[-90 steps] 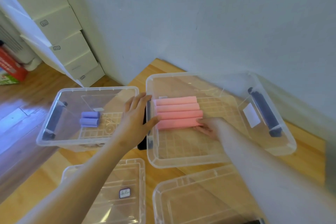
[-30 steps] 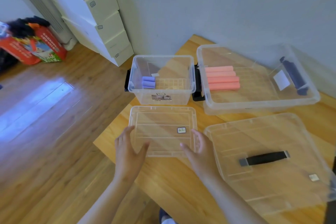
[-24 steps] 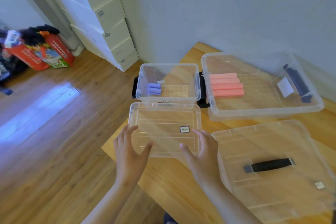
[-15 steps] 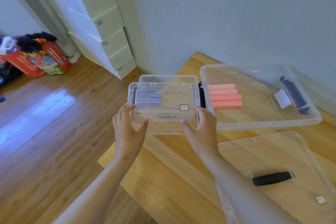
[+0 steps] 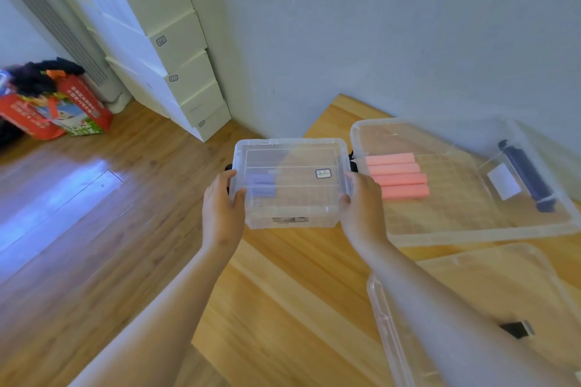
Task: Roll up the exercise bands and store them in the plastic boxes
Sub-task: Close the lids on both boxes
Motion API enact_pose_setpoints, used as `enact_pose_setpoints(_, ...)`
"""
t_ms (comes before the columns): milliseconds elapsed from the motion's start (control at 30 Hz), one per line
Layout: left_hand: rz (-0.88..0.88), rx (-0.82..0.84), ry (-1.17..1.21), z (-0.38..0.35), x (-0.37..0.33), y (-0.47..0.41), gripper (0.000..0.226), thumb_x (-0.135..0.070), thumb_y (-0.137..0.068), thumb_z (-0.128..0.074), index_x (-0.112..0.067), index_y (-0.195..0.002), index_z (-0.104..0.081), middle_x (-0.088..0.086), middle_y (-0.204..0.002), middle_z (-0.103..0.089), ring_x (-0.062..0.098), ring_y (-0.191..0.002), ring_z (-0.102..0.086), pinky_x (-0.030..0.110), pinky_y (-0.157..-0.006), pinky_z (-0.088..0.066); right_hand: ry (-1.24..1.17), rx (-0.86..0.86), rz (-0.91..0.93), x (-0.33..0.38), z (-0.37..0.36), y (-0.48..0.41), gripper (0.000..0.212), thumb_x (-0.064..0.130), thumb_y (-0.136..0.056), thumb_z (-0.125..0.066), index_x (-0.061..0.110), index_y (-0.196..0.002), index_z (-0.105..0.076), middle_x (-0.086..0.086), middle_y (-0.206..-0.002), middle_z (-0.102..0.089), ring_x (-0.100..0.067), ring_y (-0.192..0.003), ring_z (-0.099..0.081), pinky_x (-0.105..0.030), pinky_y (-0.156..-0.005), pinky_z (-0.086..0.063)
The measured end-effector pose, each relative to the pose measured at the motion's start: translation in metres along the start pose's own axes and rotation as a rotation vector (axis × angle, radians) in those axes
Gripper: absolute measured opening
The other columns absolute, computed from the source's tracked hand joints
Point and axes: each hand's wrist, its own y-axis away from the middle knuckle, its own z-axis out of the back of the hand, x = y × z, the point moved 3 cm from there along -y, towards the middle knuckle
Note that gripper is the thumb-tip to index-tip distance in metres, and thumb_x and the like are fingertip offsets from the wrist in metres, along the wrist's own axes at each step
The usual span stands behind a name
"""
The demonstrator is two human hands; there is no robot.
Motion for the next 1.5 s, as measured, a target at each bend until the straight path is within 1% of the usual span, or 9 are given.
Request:
enact_pose_setpoints(267,0.325,0.113,0.242,0.0,0.023,-0.011,0.057,-0.042,-0.092,-0.06,-0.017,-0.139,-0.038,0.0,-0.131,-0.056,0.02,-0.112,-0.059,0.043,-0.094,-0.052,-0.091,0.068,-0.12,-0.002,-0.008,-0.005,0.054,0.0,-0.096,-0.037,0.017,-0.147,-0.032,-0.005,-0.134,-0.051,-0.023,-0.122,-0.05,-0.032,-0.09,-0.045)
enact_pose_setpoints(500,0.198,-0.012,0.104,0.007,0.017,-0.009,0.052,-0.03,-0.093,-0.064,-0.014,-0.139,-0.046,-0.001,-0.126,-0.052,0.014,-0.108,-0.054,0.038,-0.099,-0.047,-0.065,0.113,-0.221,-0.004,-0.014,-0.001,0.05,0.006,-0.097,-0.036,0.01,-0.147,-0.029,-0.009,-0.141,-0.045,-0.029,-0.124,-0.051,-0.05,-0.097,-0.045)
enact_pose_setpoints(667,0.083,-0.036,0.057,0.013,0.016,-0.002,0.02,-0.021,-0.099,-0.053,-0.021,-0.118,-0.059,-0.001,-0.112,-0.046,0.001,-0.084,-0.049,0.013,-0.073,-0.04,-0.108,0.146,-0.224,-0.006,-0.019,0.006,0.036,0.01,-0.098,-0.034,0.008,-0.134,-0.043,-0.012,-0.125,-0.054,-0.024,-0.088,-0.06,-0.03,-0.063,-0.043)
enact_pose_setpoints(800,0.042,-0.071,0.038,0.02,0.02,0.0,0.019,-0.013,-0.098,-0.054,-0.013,-0.115,-0.06,0.0,-0.107,-0.046,0.01,-0.085,-0.049,0.022,-0.081,-0.041,-0.11,0.151,-0.204,-0.008,-0.027,0.009,0.023,0.01,-0.096,-0.037,0.003,-0.114,-0.049,-0.003,-0.094,-0.049,-0.017,-0.089,-0.041,-0.026,-0.064,-0.034)
enact_pose_setpoints(967,0.004,-0.047,-0.012,0.026,0.023,-0.002,0.013,-0.013,-0.098,-0.053,-0.012,-0.11,-0.058,0.001,-0.105,-0.045,0.003,-0.082,-0.048,0.02,-0.076,-0.04,-0.109,0.2,-0.232,-0.004,-0.023,0.014,0.054,0.019,-0.098,-0.04,0.011,-0.148,-0.025,-0.009,-0.147,-0.034,-0.027,-0.133,-0.036,-0.038,-0.102,-0.039)
enact_pose_setpoints(1067,0.004,0.027,0.009,0.027,0.029,0.001,0.03,-0.009,-0.099,-0.047,-0.016,-0.128,-0.052,0.0,-0.113,-0.042,-0.01,-0.091,-0.043,0.025,-0.085,-0.039,-0.253,0.275,-0.323,-0.01,-0.021,0.018,0.064,0.029,-0.096,-0.044,0.015,-0.152,-0.015,-0.006,-0.148,-0.036,-0.018,-0.103,-0.058,-0.029,-0.075,-0.05)
enact_pose_setpoints(1233,-0.016,0.099,0.024,0.028,0.03,0.004,0.051,-0.007,-0.1,-0.039,-0.03,-0.146,-0.037,0.0,-0.12,-0.039,-0.006,-0.096,-0.036,0.03,-0.093,-0.033,-0.334,0.177,-0.292,-0.016,-0.013,0.019,0.073,0.027,-0.088,-0.061,0.015,-0.149,-0.024,-0.002,-0.151,-0.035,-0.021,-0.134,-0.039,-0.034,-0.106,-0.037)
enact_pose_setpoints(1300,-0.008,0.09,0.033,0.028,0.03,0.004,0.051,-0.009,-0.1,-0.038,-0.031,-0.146,-0.037,0.002,-0.12,-0.039,-0.019,-0.093,-0.033,0.03,-0.093,-0.033,-0.314,0.136,-0.251,-0.012,-0.01,0.022,0.07,0.024,-0.089,-0.061,0.013,-0.149,-0.026,-0.001,-0.15,-0.033,-0.018,-0.134,-0.037,-0.023,-0.098,-0.033)
enact_pose_setpoints(1500,-0.018,0.096,0.034,0.027,0.032,0.004,0.05,-0.01,-0.1,-0.039,-0.03,-0.146,-0.037,0.006,-0.119,-0.04,-0.02,-0.093,-0.035,0.032,-0.092,-0.036,-0.218,0.115,-0.101,-0.001,-0.007,0.025,0.059,0.013,-0.095,-0.053,0.013,-0.149,-0.029,0.004,-0.145,-0.033,-0.004,-0.118,-0.041,-0.007,-0.087,-0.026)
